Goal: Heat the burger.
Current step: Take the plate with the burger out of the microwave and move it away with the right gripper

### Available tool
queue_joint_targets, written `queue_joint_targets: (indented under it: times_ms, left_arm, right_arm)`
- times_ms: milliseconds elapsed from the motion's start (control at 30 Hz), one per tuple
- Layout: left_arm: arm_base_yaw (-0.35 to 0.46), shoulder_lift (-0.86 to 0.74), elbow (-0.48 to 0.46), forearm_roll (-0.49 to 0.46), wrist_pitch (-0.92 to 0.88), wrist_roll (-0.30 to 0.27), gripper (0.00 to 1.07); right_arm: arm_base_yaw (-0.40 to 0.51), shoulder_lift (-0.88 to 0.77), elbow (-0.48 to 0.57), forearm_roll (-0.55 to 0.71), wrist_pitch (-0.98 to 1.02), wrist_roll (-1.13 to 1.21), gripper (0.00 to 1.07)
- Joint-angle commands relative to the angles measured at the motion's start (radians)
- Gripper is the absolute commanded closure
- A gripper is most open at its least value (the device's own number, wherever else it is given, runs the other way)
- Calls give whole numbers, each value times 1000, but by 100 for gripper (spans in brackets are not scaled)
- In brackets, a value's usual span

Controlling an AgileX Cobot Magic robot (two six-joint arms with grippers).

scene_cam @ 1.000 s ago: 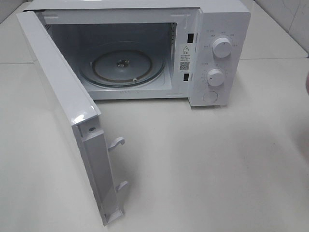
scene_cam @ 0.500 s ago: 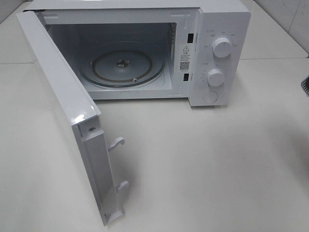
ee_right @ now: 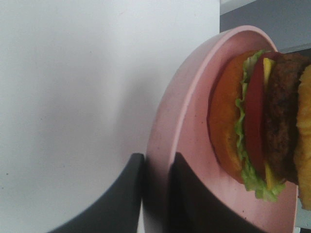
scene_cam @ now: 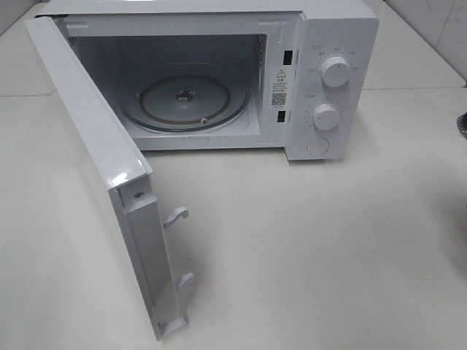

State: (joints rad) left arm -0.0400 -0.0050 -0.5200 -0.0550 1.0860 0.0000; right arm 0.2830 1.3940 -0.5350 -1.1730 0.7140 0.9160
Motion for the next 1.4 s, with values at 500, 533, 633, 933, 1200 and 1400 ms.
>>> queue_joint_targets:
  times_ms: [500,533,633,933,1200,1400]
  left_arm:
    - [-6,-5,4,-3,-14,0,6]
    - [-6,-5,4,-3,-14,0,6]
    - [-6,-5,4,-3,-14,0,6]
    - [-6,-5,4,-3,-14,0,6]
    - [-6,-5,4,-3,-14,0,6]
    - [-6,-5,4,-3,-14,0,6]
  right_arm:
    - [-5,225,-6,-134,16,171,105]
    - [-7,258,-6,-135,5,196,105]
    - [-29,297,-6,-150,-15,249,104]
    - [-41,368,-7,-149,-68,317,102]
    - [-41,376,-8,-112,-103,313,93]
    - [-41,376,-8,-108,-124,313,78]
